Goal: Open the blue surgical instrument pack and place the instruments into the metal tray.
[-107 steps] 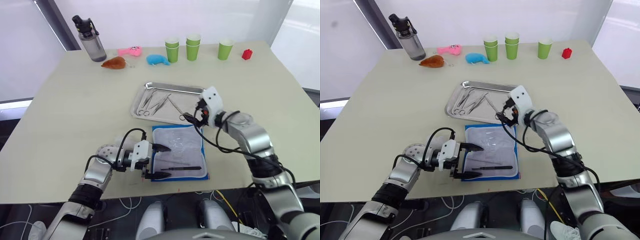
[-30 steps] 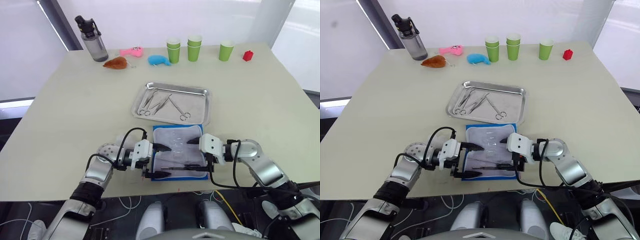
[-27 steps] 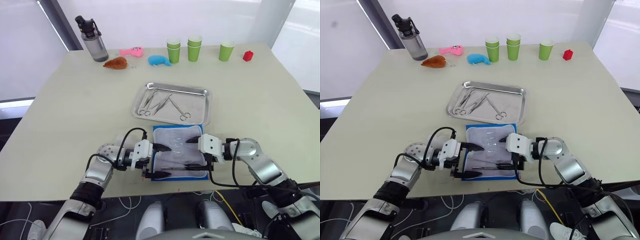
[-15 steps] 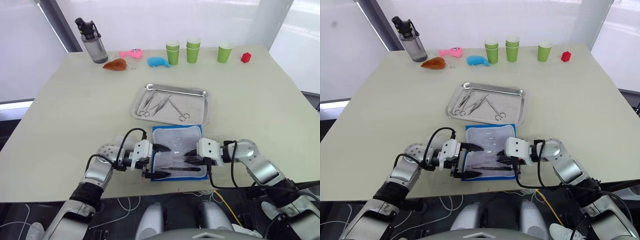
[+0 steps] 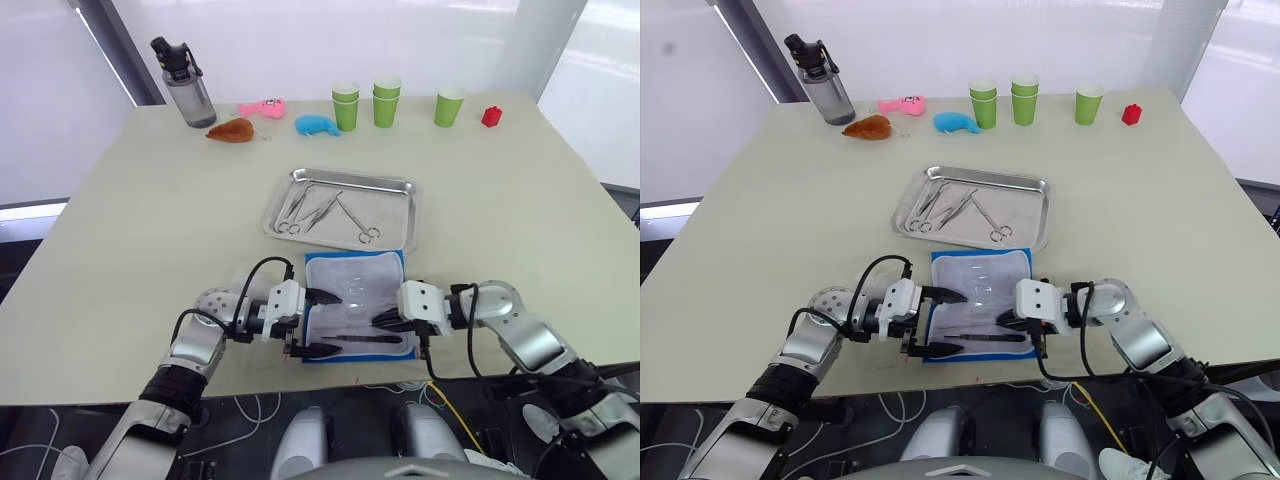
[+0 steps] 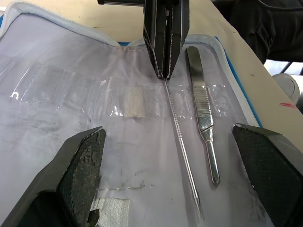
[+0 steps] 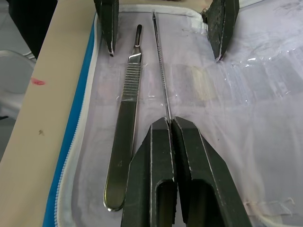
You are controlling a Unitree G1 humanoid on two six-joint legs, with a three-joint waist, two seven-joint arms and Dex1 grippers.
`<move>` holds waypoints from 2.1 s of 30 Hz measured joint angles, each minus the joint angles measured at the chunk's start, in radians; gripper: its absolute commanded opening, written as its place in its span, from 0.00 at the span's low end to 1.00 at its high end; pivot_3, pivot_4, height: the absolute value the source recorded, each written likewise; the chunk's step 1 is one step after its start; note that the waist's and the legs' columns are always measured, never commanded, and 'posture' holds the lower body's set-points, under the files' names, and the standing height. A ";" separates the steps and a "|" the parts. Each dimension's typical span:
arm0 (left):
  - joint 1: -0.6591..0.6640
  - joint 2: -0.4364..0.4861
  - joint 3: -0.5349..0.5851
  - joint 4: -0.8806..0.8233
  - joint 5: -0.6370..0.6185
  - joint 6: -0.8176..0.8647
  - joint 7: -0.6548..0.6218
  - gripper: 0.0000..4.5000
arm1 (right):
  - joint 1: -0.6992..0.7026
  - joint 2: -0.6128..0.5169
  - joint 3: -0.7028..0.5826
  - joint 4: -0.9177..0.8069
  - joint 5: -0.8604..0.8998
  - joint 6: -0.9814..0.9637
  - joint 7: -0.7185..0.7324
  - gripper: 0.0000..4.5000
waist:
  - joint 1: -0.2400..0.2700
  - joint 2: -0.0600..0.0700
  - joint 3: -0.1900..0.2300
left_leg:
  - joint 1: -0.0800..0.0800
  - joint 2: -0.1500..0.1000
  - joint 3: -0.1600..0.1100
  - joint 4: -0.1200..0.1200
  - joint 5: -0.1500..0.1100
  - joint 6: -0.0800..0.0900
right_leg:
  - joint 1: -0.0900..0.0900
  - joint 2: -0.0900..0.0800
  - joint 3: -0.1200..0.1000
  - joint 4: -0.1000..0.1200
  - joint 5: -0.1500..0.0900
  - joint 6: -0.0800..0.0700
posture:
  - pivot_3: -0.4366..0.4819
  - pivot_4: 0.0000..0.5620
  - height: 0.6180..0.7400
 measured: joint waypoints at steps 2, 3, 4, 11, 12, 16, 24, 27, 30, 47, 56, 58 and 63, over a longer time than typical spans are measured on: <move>0.000 0.000 0.000 0.000 0.000 0.000 0.000 1.00 | -0.002 -0.007 -0.005 -0.010 0.004 0.019 0.002 0.01 | 0.000 0.000 0.000 | 0.000 0.000 0.000 0.000 0.000 0.000 | 0.000 0.000 0.000 0.000 0.000 0.000 | 0.48 0.27 0.95; 0.000 0.000 0.000 0.000 0.000 0.000 0.000 1.00 | -0.002 -0.007 -0.006 -0.012 0.004 0.021 0.002 0.01 | 0.000 0.000 0.000 | 0.000 0.000 0.000 0.000 0.000 0.000 | 0.000 0.000 0.000 0.000 0.000 0.000 | 0.48 0.27 0.95; -0.001 0.000 0.000 0.000 0.000 0.000 0.000 1.00 | -0.002 -0.009 -0.008 -0.014 0.004 0.024 0.002 0.01 | 0.000 0.000 0.000 | 0.000 0.000 0.000 0.000 0.000 0.000 | 0.000 0.000 0.000 0.000 0.000 0.000 | 0.48 0.27 0.95; -0.001 0.001 0.000 0.000 0.000 0.000 0.000 1.00 | -0.021 -0.090 -0.022 -0.124 -0.008 0.152 0.015 0.01 | 0.000 0.000 0.002 | 0.000 0.000 -0.001 0.000 0.000 0.000 | 0.000 0.000 0.000 0.000 0.000 0.000 | 0.48 0.27 0.95; -0.001 0.001 0.000 0.000 0.000 0.000 0.000 1.00 | -0.023 -0.090 -0.023 -0.124 -0.009 0.153 0.015 0.01 | 0.000 -0.001 0.002 | 0.000 0.000 -0.001 0.000 0.000 0.000 | 0.000 0.000 0.000 0.000 0.000 0.000 | 0.48 0.27 0.95; -0.001 -0.001 0.000 -0.001 0.000 -0.001 -0.001 1.00 | -0.026 -0.140 -0.025 -0.182 -0.019 0.174 0.022 0.01 | 0.000 0.000 0.003 | 0.000 0.000 -0.001 0.000 0.000 0.000 | -0.001 -0.001 0.001 0.000 0.000 0.000 | 0.48 0.27 0.95; -0.002 -0.002 0.000 -0.001 0.000 -0.001 -0.001 1.00 | -0.032 -0.225 -0.063 -0.271 0.000 0.221 0.050 0.01 | 0.000 -0.002 0.006 | 0.000 0.000 -0.002 -0.001 0.000 0.000 | -0.001 -0.001 0.001 0.000 0.000 0.000 | 0.48 0.27 0.95; -0.002 -0.002 0.000 -0.001 0.000 -0.001 -0.001 1.00 | -0.032 -0.251 -0.077 -0.290 0.021 0.235 0.063 0.01 | 0.000 -0.003 0.007 | 0.000 0.000 -0.002 0.000 0.000 0.000 | -0.001 -0.001 0.001 0.000 0.000 0.000 | 0.48 0.27 0.95; -0.002 -0.002 0.000 -0.001 0.000 -0.001 0.000 1.00 | -0.029 -0.282 -0.099 -0.303 0.033 0.233 0.073 0.01 | 0.000 -0.003 0.008 | 0.000 0.000 -0.002 -0.001 0.000 0.000 | -0.001 -0.001 0.001 0.000 0.000 0.000 | 0.48 0.27 0.95; -0.001 -0.004 0.000 0.000 0.000 -0.004 -0.001 1.00 | 0.048 -0.420 -0.269 -0.253 0.100 0.126 0.131 0.01 | 0.001 -0.002 0.009 | 0.000 0.000 -0.002 -0.001 0.000 0.000 | -0.001 -0.002 0.001 -0.001 0.000 0.000 | 0.48 0.27 0.95; -0.001 -0.003 0.001 0.000 0.000 -0.006 -0.001 1.00 | 0.031 -0.356 -0.354 -0.243 0.219 0.227 0.089 0.01 | 0.001 -0.002 0.009 | 0.000 0.000 -0.002 -0.001 0.000 0.000 | -0.001 -0.001 0.001 -0.001 0.000 0.000 | 0.48 0.27 0.95; -0.001 -0.002 0.001 0.001 0.000 -0.006 -0.001 1.00 | 0.006 -0.313 -0.357 -0.235 0.237 0.275 0.044 0.01 | 0.001 -0.001 0.009 | 0.000 0.000 -0.002 -0.001 0.000 0.000 | -0.001 -0.002 0.002 -0.001 0.000 0.001 | 0.48 0.27 0.95; -0.002 -0.003 0.001 0.002 0.000 -0.010 -0.004 1.00 | -0.080 -0.183 -0.362 -0.201 0.255 0.425 -0.124 0.01 | 0.000 0.000 0.009 | 0.000 0.000 -0.002 -0.002 0.000 0.000 | -0.002 -0.001 0.002 -0.001 0.000 0.000 | 0.48 0.27 0.95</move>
